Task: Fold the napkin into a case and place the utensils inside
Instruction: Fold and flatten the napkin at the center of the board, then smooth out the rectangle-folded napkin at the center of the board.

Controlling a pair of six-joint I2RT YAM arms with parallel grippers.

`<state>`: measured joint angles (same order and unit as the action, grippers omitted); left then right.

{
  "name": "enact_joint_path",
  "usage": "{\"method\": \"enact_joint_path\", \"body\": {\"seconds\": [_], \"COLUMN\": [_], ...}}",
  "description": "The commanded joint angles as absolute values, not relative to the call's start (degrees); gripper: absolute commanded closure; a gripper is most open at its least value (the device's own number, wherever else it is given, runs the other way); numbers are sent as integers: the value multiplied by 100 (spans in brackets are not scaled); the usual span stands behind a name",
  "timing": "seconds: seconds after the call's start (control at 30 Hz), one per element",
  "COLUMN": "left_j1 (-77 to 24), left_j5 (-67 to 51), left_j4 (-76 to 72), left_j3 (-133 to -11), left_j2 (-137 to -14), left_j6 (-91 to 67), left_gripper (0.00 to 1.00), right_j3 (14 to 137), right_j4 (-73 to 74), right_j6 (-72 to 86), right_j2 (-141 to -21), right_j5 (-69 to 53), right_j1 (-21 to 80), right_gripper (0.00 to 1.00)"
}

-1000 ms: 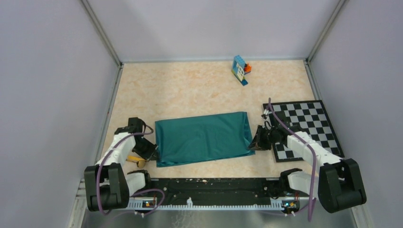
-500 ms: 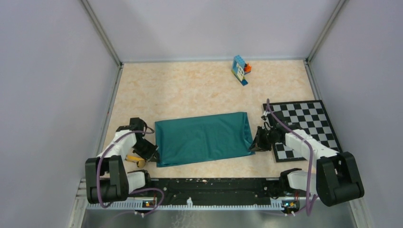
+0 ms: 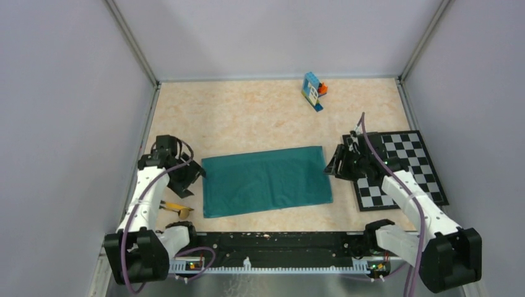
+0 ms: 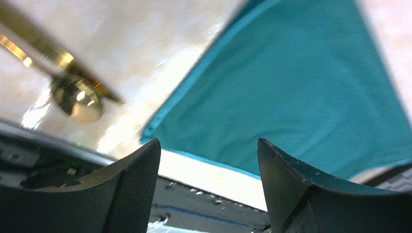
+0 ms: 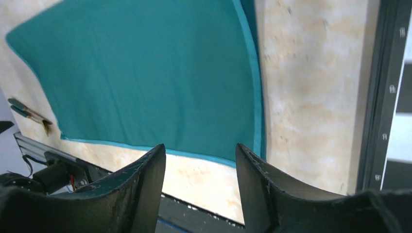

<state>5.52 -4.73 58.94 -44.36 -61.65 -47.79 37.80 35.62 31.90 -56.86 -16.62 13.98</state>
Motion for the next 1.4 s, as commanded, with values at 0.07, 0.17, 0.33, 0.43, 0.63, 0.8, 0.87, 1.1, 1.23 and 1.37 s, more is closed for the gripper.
{"method": "enact_joint_path", "body": {"seconds": [0.07, 0.17, 0.33, 0.43, 0.63, 0.8, 0.87, 1.1, 1.23, 1.37], "left_j1": [544, 529, 542, 542, 602, 759, 796, 816, 805, 809], "left_j5": [-2880, -3494, -3865, -3715, -3384, -2759, -2762, -2829, -3367, -3670], "left_j4": [3786, 2597, 1343, 1055, 714, 753, 837, 1292, 1682, 1687], "left_j3": [-4578, -4432, -4623, -4756, -4766, -4735, -4804, -4936, -5221, -5368], "left_j2": [-6286, -6575, -7606, -8088, -8996, -9390, -9579, -9354, -8921, -8928], "left_j6": [-3455, -3630, -3811, -3790, -3698, -3532, -3429, -3109, -2780, -2718], "left_gripper": [22, 22, 22, 22, 23, 20, 19, 15, 12, 10], "right_j3": [4288, 4594, 5420, 5723, 5850, 5727, 5780, 5885, 6045, 6116], "right_j4": [1860, 955, 586, 585, 286, 52, 175, 845, 919, 289], "right_j6": [2762, 2962, 3000, 2977, 3086, 3133, 3042, 2793, 2879, 3270], "right_j2": [-6792, -7622, -9109, -9726, -10314, -10586, -10691, -9804, -9542, -9864], "right_j5": [-2535, -2788, -3121, -3121, -2743, -2489, -2399, -1997, -2312, -2983], "right_j1": [1375, 1368, 1360, 1363, 1251, 997, 951, 1055, 1287, 1397], "right_gripper": [43, 44, 56, 66, 69, 61, 58, 45, 42, 42]}}
